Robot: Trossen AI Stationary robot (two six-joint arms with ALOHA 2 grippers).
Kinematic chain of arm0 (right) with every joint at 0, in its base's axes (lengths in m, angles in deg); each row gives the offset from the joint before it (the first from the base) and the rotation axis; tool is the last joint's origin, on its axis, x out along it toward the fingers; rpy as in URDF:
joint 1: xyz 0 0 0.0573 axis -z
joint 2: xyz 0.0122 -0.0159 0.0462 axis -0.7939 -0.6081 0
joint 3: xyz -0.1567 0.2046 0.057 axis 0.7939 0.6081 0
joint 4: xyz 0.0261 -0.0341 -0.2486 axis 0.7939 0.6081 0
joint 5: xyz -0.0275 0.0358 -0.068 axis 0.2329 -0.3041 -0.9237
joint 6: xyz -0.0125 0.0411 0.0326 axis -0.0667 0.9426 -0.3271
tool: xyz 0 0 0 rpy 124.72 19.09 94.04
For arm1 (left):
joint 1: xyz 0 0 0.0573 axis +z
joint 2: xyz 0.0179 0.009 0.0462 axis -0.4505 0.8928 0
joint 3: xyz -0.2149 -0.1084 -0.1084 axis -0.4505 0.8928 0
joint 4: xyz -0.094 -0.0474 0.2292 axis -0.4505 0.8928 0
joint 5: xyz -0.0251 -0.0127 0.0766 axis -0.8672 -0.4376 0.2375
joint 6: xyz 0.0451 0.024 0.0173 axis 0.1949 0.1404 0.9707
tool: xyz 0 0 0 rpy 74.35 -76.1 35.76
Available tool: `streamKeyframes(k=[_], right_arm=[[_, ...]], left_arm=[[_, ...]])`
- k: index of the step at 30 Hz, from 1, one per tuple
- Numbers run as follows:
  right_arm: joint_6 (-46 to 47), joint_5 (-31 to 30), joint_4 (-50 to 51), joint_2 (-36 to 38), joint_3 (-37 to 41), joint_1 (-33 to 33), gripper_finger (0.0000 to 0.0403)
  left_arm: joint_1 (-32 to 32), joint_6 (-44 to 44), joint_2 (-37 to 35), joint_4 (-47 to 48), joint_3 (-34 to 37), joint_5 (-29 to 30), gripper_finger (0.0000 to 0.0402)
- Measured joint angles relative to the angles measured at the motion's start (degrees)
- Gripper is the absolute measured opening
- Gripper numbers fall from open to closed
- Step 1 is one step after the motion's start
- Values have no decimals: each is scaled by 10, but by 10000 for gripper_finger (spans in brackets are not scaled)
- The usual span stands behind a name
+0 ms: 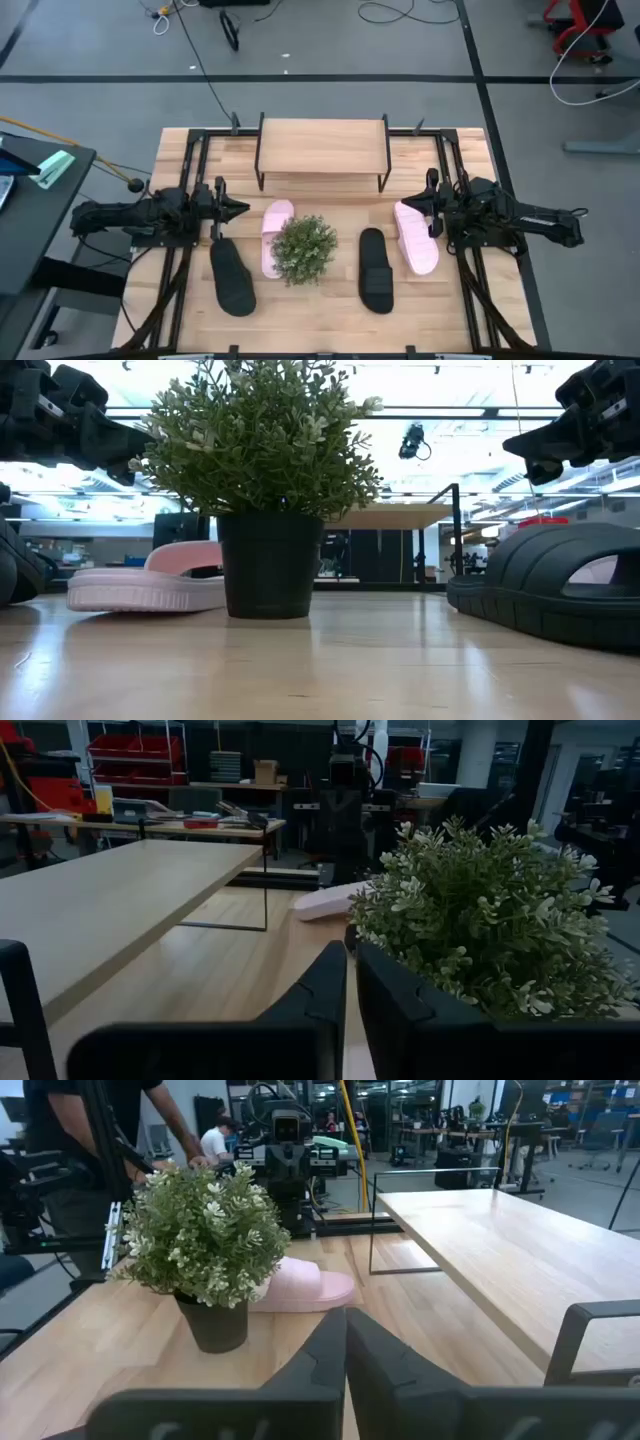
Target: Pick and place slides into the shelf
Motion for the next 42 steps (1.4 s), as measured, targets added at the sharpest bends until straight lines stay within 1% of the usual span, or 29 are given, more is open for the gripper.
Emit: streamKeyframes(k=[5,15,24,36,42], right_arm=[[0,0,0,0,0,0,14],[0,0,0,0,0,0,14],[0,0,0,0,0,0,14],[0,0,0,0,0,0,14],[0,0,0,0,0,0,14]], left_arm=[[0,0,0,0,0,0,40],[0,0,0,0,0,0,28],[0,0,0,0,0,0,40],[0,0,0,0,0,0,28],[0,0,0,0,0,0,36]])
